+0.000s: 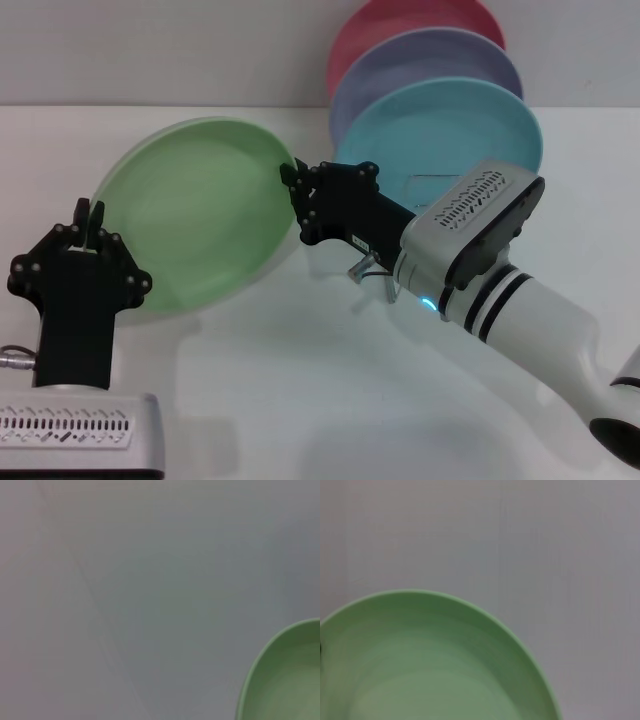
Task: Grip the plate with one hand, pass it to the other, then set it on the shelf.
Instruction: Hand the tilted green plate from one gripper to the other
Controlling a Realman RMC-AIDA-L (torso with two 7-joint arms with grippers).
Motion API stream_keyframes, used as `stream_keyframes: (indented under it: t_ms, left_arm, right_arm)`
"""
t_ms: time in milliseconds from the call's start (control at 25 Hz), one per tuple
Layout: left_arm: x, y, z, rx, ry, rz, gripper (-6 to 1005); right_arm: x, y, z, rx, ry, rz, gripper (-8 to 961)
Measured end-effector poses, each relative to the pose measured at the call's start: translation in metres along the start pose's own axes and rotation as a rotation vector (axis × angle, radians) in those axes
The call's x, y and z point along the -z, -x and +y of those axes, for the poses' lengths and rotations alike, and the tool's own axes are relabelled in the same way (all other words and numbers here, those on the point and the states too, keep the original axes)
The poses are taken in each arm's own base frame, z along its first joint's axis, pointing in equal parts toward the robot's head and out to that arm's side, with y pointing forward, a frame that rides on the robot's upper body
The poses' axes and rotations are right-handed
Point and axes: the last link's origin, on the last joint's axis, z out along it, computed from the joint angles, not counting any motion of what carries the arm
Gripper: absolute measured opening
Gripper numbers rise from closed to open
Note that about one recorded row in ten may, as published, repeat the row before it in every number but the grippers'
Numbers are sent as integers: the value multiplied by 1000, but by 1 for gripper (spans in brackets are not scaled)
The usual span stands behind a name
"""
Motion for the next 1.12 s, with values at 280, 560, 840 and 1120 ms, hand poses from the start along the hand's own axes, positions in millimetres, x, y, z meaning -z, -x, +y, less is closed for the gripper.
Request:
stream_keyframes:
  t_ms: [280,560,840,1120]
  left_arm:
    - [-1,1,-2,-4,-5,-1,132]
    - [-2,3,-5,15,-19,-6,178]
    - [2,8,-23,173,-103,31,471]
    - [17,24,-55,396,-153,210,724]
  right_arm:
    - [0,0,0,2,1,0,22]
    - [-1,1,-1,2,-1,-2,20]
    - [-2,5,-4,6,-13,-21,19]
    - [22,16,2,18,-45,-192,18]
